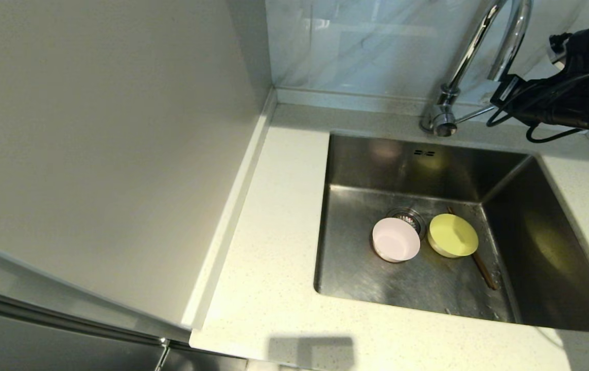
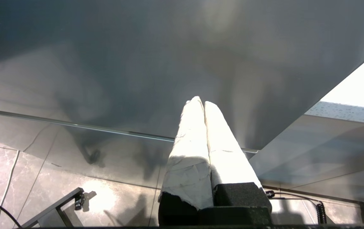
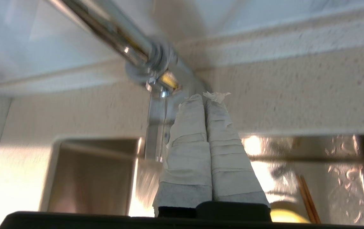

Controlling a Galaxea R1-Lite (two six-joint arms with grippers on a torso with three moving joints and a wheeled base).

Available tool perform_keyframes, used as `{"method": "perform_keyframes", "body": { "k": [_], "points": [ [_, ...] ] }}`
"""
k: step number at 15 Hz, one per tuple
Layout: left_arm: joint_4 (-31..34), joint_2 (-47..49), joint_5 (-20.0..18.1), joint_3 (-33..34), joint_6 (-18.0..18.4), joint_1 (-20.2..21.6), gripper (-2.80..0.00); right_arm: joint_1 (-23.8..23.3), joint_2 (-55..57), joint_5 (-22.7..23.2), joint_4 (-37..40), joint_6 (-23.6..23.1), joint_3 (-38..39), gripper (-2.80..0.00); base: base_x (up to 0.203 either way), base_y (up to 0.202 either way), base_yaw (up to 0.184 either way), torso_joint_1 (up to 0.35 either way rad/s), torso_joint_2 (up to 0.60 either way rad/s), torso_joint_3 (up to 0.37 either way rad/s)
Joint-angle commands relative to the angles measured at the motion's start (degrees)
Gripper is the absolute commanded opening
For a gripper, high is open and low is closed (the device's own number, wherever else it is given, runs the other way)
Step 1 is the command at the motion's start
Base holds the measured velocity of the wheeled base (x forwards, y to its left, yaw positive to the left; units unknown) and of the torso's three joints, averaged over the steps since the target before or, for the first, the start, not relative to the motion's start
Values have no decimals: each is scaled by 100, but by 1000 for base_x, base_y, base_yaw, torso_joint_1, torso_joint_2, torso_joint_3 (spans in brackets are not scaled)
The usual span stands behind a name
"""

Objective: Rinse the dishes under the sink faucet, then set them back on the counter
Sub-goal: Turn on the faucet, then wait for the water to rinse the bowl

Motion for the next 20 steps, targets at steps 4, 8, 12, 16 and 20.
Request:
{"method": "perform_keyframes", "body": {
  "k": [4, 8, 12, 16, 20],
  "points": [
    [-4, -18, 3, 0, -2, 2, -280, -49, -265, 189, 188, -299, 293, -280, 0, 0, 0, 0, 0, 0],
    [-4, -18, 3, 0, -2, 2, -280, -119, -477, 353, 415, -468, 568, -280, 0, 0, 0, 0, 0, 0],
    [-4, -18, 3, 0, -2, 2, -280, -120, -512, 337, 370, -515, 678, -280, 0, 0, 0, 0, 0, 0],
    [-4, -18, 3, 0, -2, 2, -280, -159, -504, 294, 383, -509, 294, -280, 0, 0, 0, 0, 0, 0],
    [-4, -18, 3, 0, -2, 2, -280, -438, -516, 229, 394, -499, -38, -280, 0, 0, 0, 0, 0, 0]
  ]
}}
